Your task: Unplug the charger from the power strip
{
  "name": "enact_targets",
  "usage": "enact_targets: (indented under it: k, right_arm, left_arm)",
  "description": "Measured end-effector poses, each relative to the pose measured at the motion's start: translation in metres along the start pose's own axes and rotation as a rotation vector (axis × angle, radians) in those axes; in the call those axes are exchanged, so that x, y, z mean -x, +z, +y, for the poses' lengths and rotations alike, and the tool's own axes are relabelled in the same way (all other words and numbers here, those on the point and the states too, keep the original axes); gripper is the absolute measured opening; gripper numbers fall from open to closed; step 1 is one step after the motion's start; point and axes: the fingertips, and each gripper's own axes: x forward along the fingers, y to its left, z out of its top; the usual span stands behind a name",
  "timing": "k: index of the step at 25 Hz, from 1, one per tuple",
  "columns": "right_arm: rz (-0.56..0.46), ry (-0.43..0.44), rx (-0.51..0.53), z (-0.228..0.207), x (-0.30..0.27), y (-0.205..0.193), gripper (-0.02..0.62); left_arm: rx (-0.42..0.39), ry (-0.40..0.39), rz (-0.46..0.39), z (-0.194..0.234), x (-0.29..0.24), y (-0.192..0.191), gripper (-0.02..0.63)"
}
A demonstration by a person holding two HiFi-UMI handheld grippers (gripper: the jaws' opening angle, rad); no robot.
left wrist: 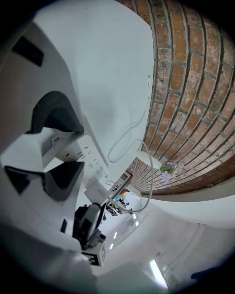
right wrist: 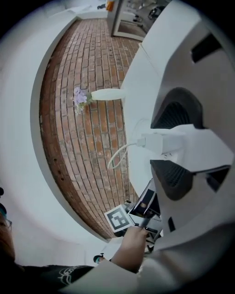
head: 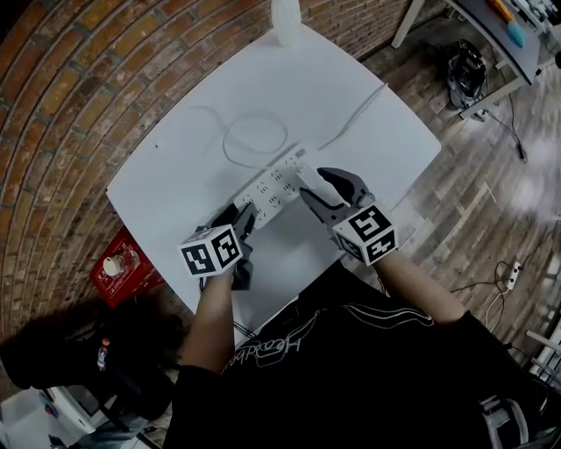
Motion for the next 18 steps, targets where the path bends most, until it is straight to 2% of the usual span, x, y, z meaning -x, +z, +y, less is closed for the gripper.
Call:
enact_targets:
  k: [5,14,18]
  right_arm:
    - [0.004,-0.049,0.056,-0.001,-0.014,-0.003,0.183]
    - [-0.007,-0.109,0.072,-0.004,-0.033,-0.010,0.178]
    - [-0.015,-0.136,0.065,-0.009,-0.036,-0.008,0.138]
  left_arm:
    - [-0.009,0.016,0.001,0.001,0.000,-0.003,0.200]
    - [-0.012,0.012,-0.005,0.000,0.000,-0.001,0.200]
    - [-0.011,0.009,-0.007,0.002,0.000,0.001,0.200]
